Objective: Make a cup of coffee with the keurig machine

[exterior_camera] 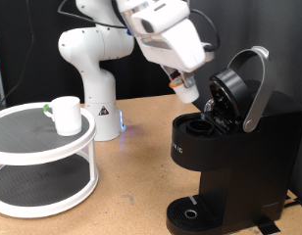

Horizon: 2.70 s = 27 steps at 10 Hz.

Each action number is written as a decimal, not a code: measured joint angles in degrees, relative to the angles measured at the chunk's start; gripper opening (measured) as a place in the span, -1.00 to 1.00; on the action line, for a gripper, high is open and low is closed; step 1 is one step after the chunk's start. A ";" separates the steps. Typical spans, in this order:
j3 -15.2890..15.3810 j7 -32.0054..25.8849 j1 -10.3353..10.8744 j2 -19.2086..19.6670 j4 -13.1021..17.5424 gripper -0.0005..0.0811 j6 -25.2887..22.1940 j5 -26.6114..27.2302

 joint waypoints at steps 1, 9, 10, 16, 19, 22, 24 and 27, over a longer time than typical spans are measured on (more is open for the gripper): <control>0.87 0.01 0.16 0.31 -0.10 0.08 0.34 -0.20; 5.19 1.26 0.24 0.50 -4.62 0.08 6.66 -1.98; 5.57 1.47 0.24 0.60 -5.10 0.08 7.35 -2.15; 6.49 2.00 0.24 2.16 -6.28 0.08 9.44 -2.90; 6.85 3.32 0.24 3.61 -6.39 0.08 10.99 -3.89; 7.42 3.39 0.24 4.86 -6.39 0.08 11.82 -4.41; 7.79 3.42 0.24 5.30 -6.39 0.08 11.83 -5.27; 8.12 3.87 0.24 5.51 -6.29 0.08 11.87 -6.25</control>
